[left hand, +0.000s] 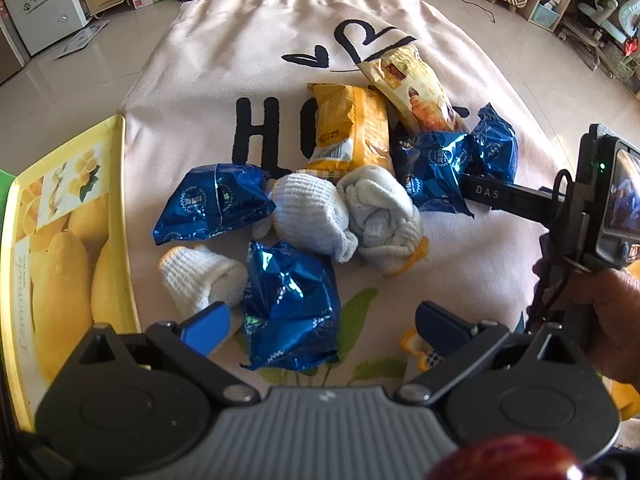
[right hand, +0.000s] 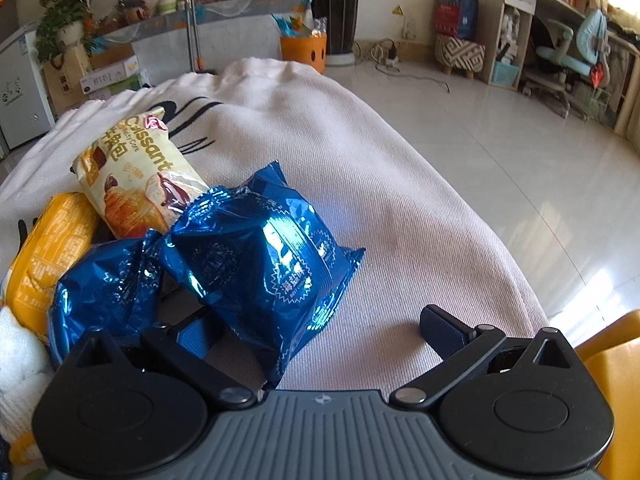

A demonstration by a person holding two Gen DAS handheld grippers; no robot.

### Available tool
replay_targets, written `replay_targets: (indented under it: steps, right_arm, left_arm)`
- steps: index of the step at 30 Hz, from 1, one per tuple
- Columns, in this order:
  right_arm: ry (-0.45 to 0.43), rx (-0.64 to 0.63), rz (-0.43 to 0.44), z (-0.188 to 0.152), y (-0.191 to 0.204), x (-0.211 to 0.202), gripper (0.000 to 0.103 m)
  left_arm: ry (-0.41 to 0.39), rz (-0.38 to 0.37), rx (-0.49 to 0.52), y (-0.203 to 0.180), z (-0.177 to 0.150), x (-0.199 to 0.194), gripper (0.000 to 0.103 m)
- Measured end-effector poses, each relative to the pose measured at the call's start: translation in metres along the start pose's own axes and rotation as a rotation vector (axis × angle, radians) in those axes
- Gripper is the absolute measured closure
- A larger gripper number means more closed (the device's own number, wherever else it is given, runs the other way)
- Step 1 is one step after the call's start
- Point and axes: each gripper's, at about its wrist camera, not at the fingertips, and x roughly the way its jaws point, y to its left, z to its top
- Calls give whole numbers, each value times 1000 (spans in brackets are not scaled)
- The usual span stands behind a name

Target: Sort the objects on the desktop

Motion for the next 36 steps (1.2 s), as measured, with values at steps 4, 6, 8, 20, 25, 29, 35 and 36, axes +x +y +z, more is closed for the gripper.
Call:
replay_targets:
  steps: [4,6,8,20,25,29,35,36]
  right_arm:
    - [101,21,-26,6,-1,-3,0]
    - [163,40,-72,10,-3,-7,0]
    - [185,30,-111,10,-4,-14,0]
    - [143,-132,-156,13,23,-102,0]
    - [133,-62,-109,7,26,-136,0]
    - [65,-5,-87,-11,29,-168,0]
    - [107,54,-92,-33,35,-177,0]
    - [117,62,-84,-35,36,-175,0]
  left_arm:
    - [-41,-5,-28,2,1,-6,1]
    - [-56,6,-29,2,1,-9,1]
    - [-68,15,-22,3,1,-12,1]
    - [-133,62,16,3,-3,-31,1]
    - [-121,53,-1,8,-9,-36,0]
    - [-121,54,8,11,-17,-40,0]
    - [-104,40,-31,23,-35,-43,0]
    - [-98,41,-37,25,-37,-43,0]
